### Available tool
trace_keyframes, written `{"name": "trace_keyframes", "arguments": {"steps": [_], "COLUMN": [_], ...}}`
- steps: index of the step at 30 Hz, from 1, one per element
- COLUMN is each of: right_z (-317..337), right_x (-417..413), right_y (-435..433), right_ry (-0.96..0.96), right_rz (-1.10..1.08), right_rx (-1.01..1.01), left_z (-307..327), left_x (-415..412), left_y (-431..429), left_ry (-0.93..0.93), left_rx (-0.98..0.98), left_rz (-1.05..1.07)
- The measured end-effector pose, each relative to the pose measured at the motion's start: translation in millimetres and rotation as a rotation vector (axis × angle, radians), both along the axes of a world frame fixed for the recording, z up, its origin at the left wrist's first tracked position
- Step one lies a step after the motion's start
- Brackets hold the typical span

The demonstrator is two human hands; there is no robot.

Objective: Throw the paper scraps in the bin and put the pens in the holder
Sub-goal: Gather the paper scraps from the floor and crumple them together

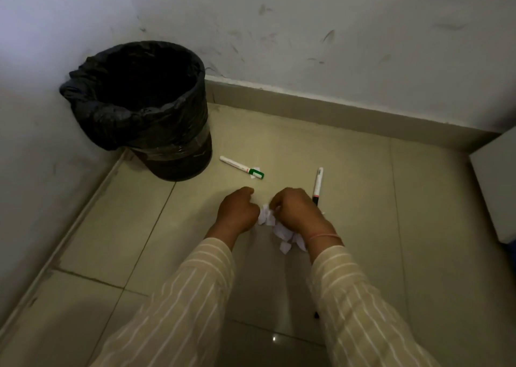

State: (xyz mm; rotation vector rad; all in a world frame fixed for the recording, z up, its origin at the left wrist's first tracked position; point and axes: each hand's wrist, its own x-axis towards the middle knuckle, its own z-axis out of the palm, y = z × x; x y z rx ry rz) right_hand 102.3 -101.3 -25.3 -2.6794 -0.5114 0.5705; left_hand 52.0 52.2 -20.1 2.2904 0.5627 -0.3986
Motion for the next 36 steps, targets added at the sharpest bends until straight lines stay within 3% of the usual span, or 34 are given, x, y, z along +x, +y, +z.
{"name": "trace_keyframes", "arguments": {"steps": [4, 9, 11, 15, 18, 23, 27, 32, 36], "right_z": [23, 14, 9, 15, 15, 0, -11, -6, 0], "right_x": [3, -25, -38, -45, -33, -48, -70, -74, -72], "right_y": [-18, -16, -20, -52, -90, -98, -89, -90, -86], "right_ry": [-0.025, 0.135, 0.159, -0.001, -0.077, 0.096, 0.136, 0.107, 0.179], "right_rz": [-0.194, -0.103, -0.166, -0.481, -0.604, -0.404, -0.377, -0.494, -0.374], "right_rx": [0.109, 0.0, 0.081, 0.261, 0.198, 0.054, 0.092, 0.137, -0.003], "left_z": [-1, -3, -2, 1, 3, 4, 4, 13, 11], "left_x": [-3, -9, -10, -15, -19, -29, -28, -23, -32], "left_y": [-7, -35, -40, -30, -24, -46, -54, -38, -39], "left_ry": [0.0, 0.02, 0.025, 0.026, 0.056, 0.121, 0.117, 0.113, 0.225], "left_rx": [0.04, 0.057, 0.01, 0.029, 0.089, 0.061, 0.029, 0.13, 0.233], "left_rz": [-0.047, -0.214, -0.212, -0.17, -0.185, -0.292, -0.327, -0.323, -0.535]}}
